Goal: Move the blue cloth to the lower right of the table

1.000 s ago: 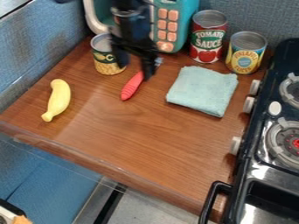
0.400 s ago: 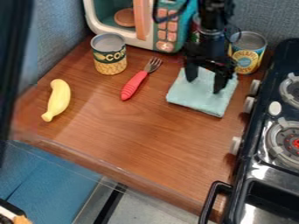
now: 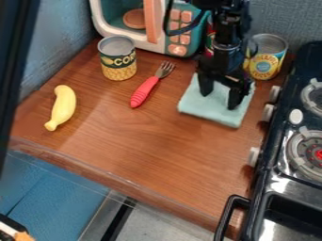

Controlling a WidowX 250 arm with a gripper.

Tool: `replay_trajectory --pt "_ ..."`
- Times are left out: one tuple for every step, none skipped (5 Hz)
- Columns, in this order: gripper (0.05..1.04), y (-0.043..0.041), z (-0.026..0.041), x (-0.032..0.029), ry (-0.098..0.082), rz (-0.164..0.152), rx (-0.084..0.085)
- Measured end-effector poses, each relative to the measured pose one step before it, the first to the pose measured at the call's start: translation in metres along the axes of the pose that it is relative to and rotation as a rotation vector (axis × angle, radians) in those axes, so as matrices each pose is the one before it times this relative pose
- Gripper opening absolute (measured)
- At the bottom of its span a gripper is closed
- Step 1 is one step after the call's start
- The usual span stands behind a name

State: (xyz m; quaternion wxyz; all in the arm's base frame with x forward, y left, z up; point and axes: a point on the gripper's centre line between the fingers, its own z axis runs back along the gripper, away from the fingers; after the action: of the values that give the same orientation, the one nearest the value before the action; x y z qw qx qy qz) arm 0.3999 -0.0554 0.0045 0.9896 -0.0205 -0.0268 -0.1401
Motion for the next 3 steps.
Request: replay_trajectory --pt "0.999 -0.00254 0.00054 -0.03650 0.0244 -0.0038 -0.0079" --pt "0.999 -0.00711 0.00091 -0.03684 0.0187 -0.0127 -0.0070" --pt "0.999 -0.00932 -0.00063 -0.02875 0.0137 -0.0101 -0.0212"
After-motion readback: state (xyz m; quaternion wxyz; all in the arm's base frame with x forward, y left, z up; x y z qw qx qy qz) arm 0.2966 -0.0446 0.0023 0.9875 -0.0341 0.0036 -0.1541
